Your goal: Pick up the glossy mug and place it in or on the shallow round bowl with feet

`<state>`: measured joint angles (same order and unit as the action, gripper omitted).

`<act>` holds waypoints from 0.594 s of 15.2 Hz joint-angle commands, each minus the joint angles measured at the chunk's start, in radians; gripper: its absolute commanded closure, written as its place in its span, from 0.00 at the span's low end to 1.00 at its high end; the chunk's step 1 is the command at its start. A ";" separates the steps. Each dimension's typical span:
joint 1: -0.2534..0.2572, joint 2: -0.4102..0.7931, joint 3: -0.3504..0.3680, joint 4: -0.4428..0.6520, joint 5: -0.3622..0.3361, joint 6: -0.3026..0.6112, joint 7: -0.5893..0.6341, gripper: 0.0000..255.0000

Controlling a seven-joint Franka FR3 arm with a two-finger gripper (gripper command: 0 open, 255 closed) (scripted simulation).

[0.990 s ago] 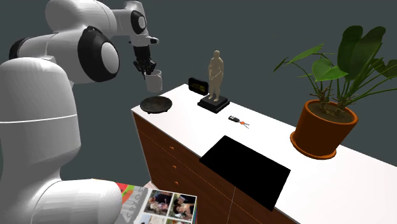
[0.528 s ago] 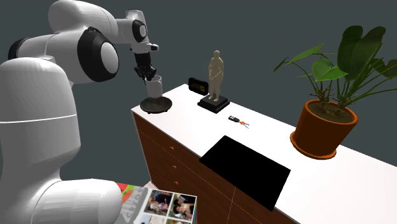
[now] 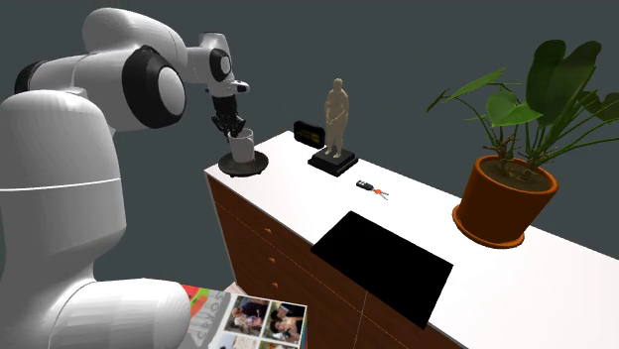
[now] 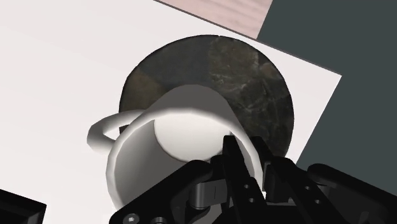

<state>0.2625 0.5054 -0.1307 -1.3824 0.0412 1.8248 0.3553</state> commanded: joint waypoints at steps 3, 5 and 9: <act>0.000 0.004 0.000 -0.035 0.001 0.040 -0.002 1.00; 0.000 0.005 0.000 -0.035 0.001 0.040 -0.002 1.00; 0.000 0.005 0.000 -0.035 0.001 0.040 -0.002 1.00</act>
<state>0.2621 0.5103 -0.1305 -1.4172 0.0421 1.8649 0.3536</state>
